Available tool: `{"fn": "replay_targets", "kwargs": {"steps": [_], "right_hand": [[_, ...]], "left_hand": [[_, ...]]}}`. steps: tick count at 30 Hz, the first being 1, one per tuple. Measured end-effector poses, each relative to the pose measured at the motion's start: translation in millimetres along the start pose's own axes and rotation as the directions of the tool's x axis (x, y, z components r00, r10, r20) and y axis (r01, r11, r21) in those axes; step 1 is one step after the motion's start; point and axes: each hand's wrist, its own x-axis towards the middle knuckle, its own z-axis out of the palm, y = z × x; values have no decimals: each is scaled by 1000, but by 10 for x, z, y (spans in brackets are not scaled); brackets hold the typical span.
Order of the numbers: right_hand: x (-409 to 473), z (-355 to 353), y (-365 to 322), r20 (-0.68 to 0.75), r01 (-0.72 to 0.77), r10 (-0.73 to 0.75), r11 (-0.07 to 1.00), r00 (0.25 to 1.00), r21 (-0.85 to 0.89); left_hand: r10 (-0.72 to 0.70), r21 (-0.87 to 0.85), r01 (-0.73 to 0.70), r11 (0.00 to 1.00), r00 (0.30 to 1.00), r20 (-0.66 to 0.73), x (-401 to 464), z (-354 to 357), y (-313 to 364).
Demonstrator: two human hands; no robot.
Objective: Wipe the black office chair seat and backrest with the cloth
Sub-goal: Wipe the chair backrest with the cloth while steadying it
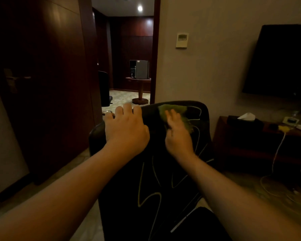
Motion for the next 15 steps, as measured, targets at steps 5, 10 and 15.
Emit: {"fn": "replay_targets", "kwargs": {"steps": [5,10,15], "right_hand": [[-253,86,76,44,156,-160,985,986,79],[91,4,413,1,89,-90,995,996,52],[534,-153,937,-110,-129,130,991,985,20]], "left_hand": [[64,96,-62,993,998,-9,150,155,213],[90,176,-76,982,993,-77,145,320,138],[120,193,-98,976,987,-105,169,397,119]]}}
